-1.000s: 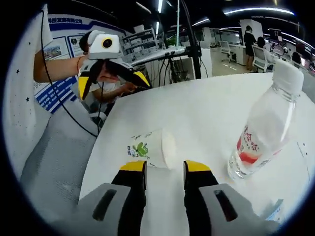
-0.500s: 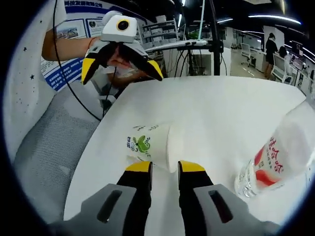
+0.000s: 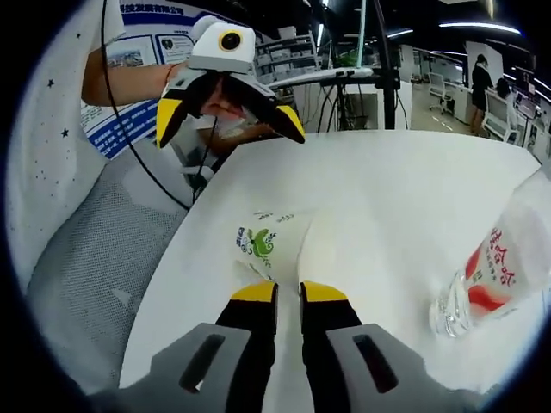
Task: Arrange the tabletop items into an orderly group along one side of the table until the central work area is clear of visible clutter.
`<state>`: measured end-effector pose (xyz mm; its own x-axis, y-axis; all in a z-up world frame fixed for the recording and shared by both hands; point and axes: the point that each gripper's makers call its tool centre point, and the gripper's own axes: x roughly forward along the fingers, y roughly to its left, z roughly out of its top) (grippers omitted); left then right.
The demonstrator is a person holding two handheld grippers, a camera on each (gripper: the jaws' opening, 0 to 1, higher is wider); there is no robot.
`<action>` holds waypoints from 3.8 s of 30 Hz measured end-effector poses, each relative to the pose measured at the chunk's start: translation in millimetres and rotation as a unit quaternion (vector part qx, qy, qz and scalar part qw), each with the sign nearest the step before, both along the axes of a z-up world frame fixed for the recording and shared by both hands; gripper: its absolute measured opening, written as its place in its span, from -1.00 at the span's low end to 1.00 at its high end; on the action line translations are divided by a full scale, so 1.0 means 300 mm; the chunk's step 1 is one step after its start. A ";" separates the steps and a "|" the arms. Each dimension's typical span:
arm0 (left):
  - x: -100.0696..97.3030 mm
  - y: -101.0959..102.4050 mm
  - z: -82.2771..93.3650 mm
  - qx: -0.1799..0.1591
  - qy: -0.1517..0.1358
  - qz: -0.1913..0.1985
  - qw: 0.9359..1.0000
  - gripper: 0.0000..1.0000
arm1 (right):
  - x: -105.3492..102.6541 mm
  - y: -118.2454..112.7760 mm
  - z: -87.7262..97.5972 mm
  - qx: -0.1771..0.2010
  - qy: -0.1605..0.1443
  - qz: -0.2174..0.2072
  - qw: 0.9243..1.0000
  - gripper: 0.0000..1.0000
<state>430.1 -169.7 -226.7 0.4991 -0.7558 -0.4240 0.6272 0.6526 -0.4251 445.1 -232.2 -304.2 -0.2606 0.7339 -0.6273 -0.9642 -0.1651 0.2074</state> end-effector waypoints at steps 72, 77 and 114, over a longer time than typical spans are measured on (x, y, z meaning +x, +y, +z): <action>-0.025 -0.098 0.117 -0.008 -0.052 -0.045 0.998 0.49 | 0.106 -0.374 0.297 -0.166 -0.191 0.062 0.965 -1.00; -0.028 -0.089 0.111 -0.011 -0.051 -0.040 0.998 0.49 | 0.180 -0.427 0.312 -0.209 -0.236 0.088 0.945 -1.00; -0.082 -0.036 0.081 -0.028 -0.040 0.009 0.999 0.46 | 0.423 -0.455 0.201 -0.331 -0.452 0.342 0.754 -1.00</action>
<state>405.5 -180.4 -202.4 0.5432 -0.7677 -0.3399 0.6494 0.6408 -0.4094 572.1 -368.8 -243.8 0.3178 0.0690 -0.9456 -0.4979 -0.8367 -0.2283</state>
